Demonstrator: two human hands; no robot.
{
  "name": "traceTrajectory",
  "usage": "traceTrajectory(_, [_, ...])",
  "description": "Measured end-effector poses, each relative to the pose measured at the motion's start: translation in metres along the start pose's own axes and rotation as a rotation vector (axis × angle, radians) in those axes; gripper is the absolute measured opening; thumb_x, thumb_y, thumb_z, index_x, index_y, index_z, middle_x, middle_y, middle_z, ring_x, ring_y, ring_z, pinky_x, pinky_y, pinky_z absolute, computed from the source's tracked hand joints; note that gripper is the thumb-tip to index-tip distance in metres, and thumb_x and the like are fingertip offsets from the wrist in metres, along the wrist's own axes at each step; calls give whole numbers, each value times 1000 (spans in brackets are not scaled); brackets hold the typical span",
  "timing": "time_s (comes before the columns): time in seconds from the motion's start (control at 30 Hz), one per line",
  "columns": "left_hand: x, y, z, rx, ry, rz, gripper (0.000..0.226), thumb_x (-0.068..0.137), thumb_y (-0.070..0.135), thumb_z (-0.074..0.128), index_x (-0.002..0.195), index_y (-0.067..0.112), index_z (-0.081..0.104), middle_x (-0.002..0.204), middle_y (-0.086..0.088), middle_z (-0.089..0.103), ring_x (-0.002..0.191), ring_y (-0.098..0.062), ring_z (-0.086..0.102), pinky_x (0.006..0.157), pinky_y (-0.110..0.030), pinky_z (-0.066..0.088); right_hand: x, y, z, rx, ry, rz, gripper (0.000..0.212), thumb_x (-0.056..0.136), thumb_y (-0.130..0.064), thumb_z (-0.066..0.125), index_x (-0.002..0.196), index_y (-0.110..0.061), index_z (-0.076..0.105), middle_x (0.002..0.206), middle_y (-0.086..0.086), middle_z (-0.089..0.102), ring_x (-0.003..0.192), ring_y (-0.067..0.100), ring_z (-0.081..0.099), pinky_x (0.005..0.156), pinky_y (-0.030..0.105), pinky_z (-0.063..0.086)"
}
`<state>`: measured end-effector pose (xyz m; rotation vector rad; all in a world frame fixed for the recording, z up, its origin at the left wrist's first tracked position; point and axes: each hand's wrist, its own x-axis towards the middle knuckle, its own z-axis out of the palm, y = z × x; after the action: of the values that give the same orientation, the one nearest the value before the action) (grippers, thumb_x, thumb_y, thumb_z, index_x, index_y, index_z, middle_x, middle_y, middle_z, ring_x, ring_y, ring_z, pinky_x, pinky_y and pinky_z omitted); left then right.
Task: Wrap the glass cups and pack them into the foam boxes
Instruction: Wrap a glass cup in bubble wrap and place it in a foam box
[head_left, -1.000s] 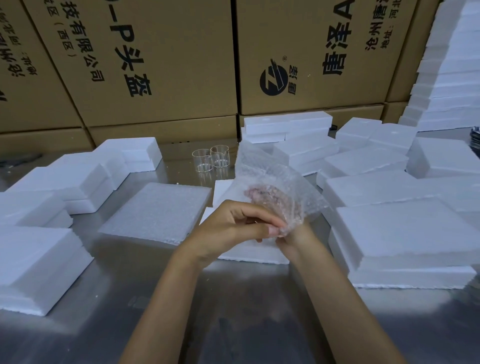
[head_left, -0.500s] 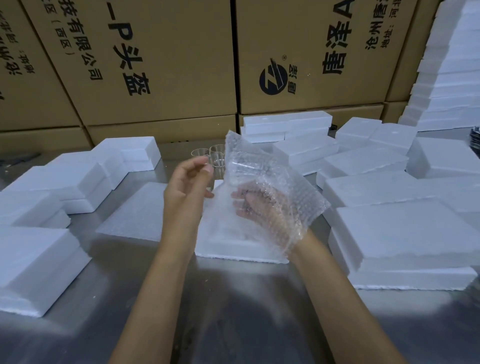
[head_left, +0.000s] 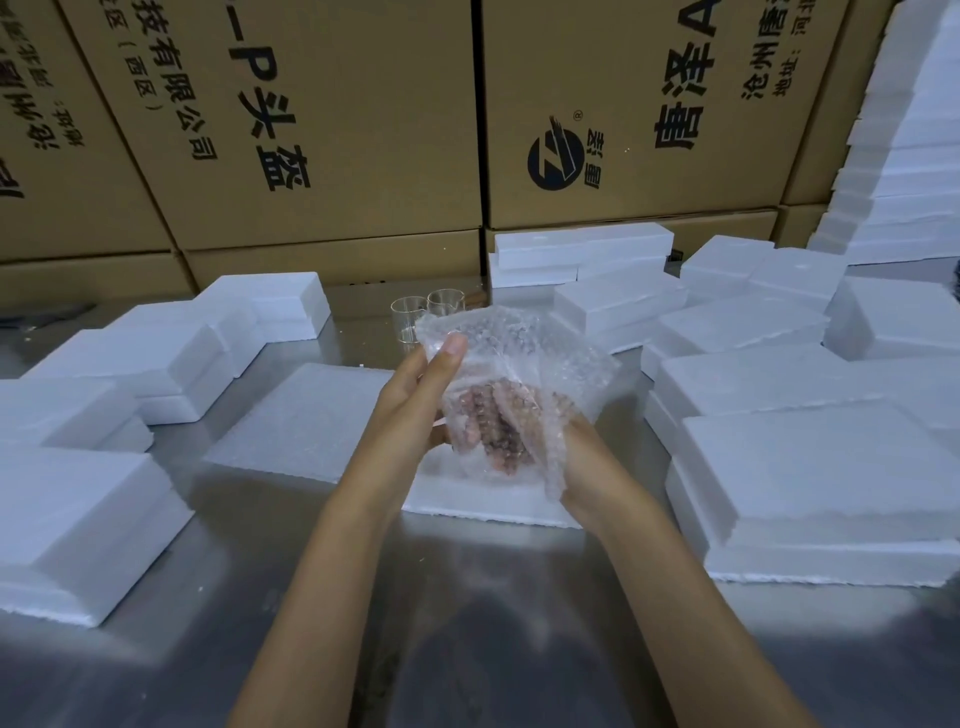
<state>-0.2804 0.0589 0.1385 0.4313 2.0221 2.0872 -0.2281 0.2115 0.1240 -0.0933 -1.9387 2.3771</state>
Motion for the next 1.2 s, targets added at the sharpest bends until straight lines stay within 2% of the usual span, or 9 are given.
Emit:
traceTrajectory(0.17, [-4, 9, 0, -122, 64, 45, 75, 71, 69, 77, 134, 31, 61, 134, 3, 65, 124, -25, 61, 103, -51, 50, -8, -12, 6, -181, 46, -184, 27, 99, -17, 57, 77, -24, 70, 64, -10, 70, 64, 14, 66, 60, 20, 55])
traceTrajectory(0.3, [-4, 15, -6, -365, 170, 48, 59, 80, 52, 76, 128, 18, 67, 124, -10, 71, 119, -36, 63, 101, -55, 47, -2, -17, 0, -55, 371, -441, 21, 94, -8, 61, 84, -19, 76, 77, -3, 75, 71, 8, 68, 67, 20, 55])
traceTrajectory(0.43, [-3, 15, -16, -567, 171, 45, 43, 89, 47, 69, 127, 26, 65, 124, -2, 72, 116, -24, 68, 99, -42, 54, 6, -14, -15, 62, 585, -416, 19, 94, -4, 55, 94, -13, 71, 85, 2, 72, 77, 13, 67, 76, 23, 55])
traceTrajectory(0.57, [-3, 14, -14, -675, 143, 35, 24, 88, 41, 71, 108, 28, 74, 116, -3, 75, 105, -21, 73, 75, -33, 61, 7, -7, -8, -71, 172, -217, 23, 86, -1, 59, 96, -19, 71, 92, -5, 74, 97, 17, 67, 85, 23, 52])
traceTrajectory(0.63, [-1, 11, -11, -655, 143, 19, 27, 86, 37, 74, 111, 25, 73, 114, -4, 75, 103, -21, 73, 76, -32, 59, 3, -4, -4, -137, -138, -158, 34, 80, -15, 68, 113, -22, 69, 109, -9, 73, 109, 8, 65, 87, 17, 51])
traceTrajectory(0.7, [0, 8, -10, -588, 123, 8, 39, 83, 35, 75, 119, 23, 67, 113, -3, 74, 103, -19, 69, 82, -33, 54, 2, -3, -1, -131, -165, -163, 38, 82, -27, 74, 119, -26, 67, 117, -13, 71, 112, 4, 63, 86, 18, 52])
traceTrajectory(0.9, [4, 4, -10, -399, -13, -21, 49, 71, 31, 81, 118, 21, 68, 103, 1, 72, 87, -15, 65, 69, -26, 52, 8, -9, -12, 67, 274, -190, 6, 87, -25, 73, 87, -21, 77, 96, -2, 76, 93, 14, 70, 72, 26, 53])
traceTrajectory(1.03, [4, 1, -9, -257, -65, -22, 85, 56, 28, 86, 134, 23, 54, 115, -5, 69, 95, -21, 68, 68, -30, 57, 9, -10, -15, -27, 384, -197, 19, 86, -3, 65, 80, -20, 72, 71, -4, 72, 68, 13, 67, 73, 36, 55])
traceTrajectory(1.2, [-6, 8, -7, -82, -221, 2, 63, 68, 20, 84, 126, 28, 61, 121, -5, 71, 108, -24, 71, 78, -34, 60, -1, -13, -8, -108, 416, -281, 40, 81, 8, 48, 97, -22, 68, 65, -13, 67, 54, 0, 59, 49, 12, 48])
